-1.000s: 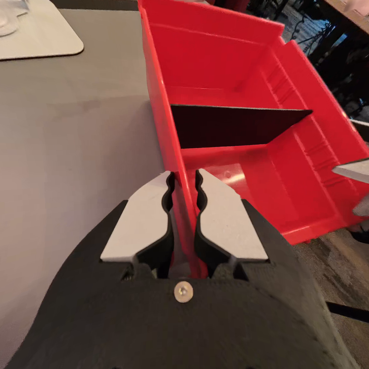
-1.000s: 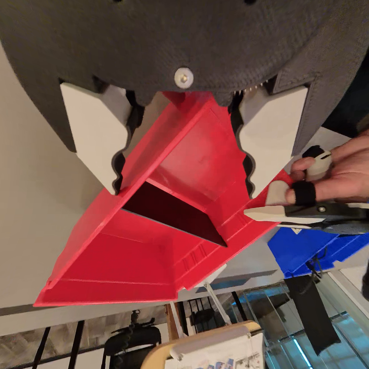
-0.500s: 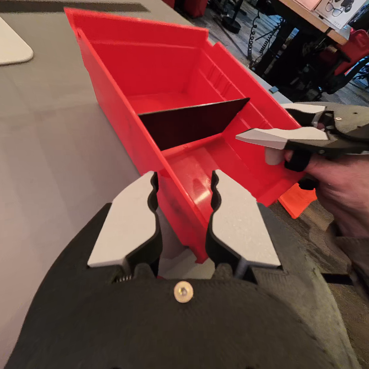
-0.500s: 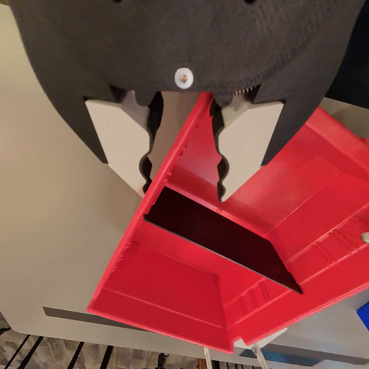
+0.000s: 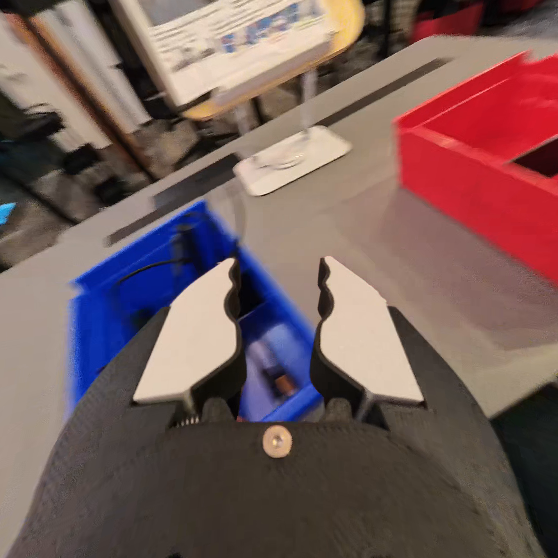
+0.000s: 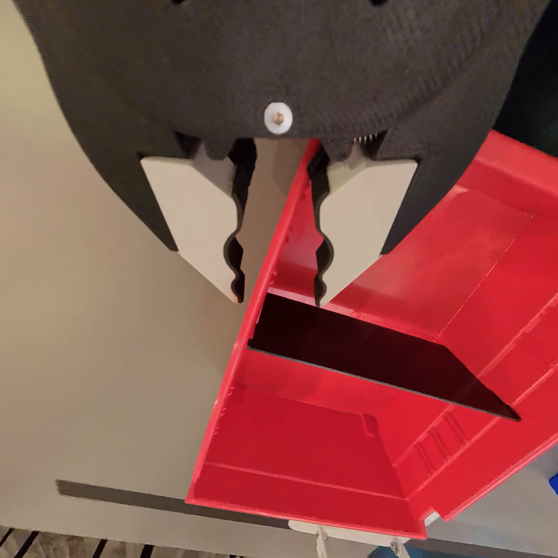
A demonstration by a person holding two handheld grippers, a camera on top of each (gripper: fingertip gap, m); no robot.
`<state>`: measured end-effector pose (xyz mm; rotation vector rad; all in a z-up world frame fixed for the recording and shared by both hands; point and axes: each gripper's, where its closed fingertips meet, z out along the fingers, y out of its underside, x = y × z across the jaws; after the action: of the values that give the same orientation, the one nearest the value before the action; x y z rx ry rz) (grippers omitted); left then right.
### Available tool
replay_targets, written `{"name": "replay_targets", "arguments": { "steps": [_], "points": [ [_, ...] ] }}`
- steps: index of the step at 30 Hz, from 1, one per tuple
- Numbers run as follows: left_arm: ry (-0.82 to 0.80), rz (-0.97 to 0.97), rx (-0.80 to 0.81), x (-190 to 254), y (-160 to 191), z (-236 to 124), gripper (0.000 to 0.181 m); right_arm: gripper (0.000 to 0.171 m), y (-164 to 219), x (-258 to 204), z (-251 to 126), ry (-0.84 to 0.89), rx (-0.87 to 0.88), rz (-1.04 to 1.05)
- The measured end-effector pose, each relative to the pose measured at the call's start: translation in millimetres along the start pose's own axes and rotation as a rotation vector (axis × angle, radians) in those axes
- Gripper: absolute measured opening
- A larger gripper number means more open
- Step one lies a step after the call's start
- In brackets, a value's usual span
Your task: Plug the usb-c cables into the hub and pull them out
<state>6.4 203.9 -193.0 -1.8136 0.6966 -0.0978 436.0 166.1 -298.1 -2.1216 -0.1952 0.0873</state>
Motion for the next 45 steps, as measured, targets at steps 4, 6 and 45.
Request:
{"name": "replay_targets", "arguments": {
  "steps": [4, 6, 45],
  "points": [
    [-0.216, 0.003, -0.202, -96.7, 65.5, -25.0, 0.070, 0.065, -0.2, 7.9, -7.1, 0.077, -0.019, -0.069],
    [-0.293, -0.035, -0.244, -130.8, 90.2, -39.3, 0.073, 0.068, -2.0, 8.8, -13.2, 0.112, -0.030, -0.107],
    [-0.190, -0.315, -0.440, -243.5, 224.2, -86.7, 0.006, 0.005, 20.8, 132.8, -34.6, 0.145, -0.123, 0.015]
  ]
}}
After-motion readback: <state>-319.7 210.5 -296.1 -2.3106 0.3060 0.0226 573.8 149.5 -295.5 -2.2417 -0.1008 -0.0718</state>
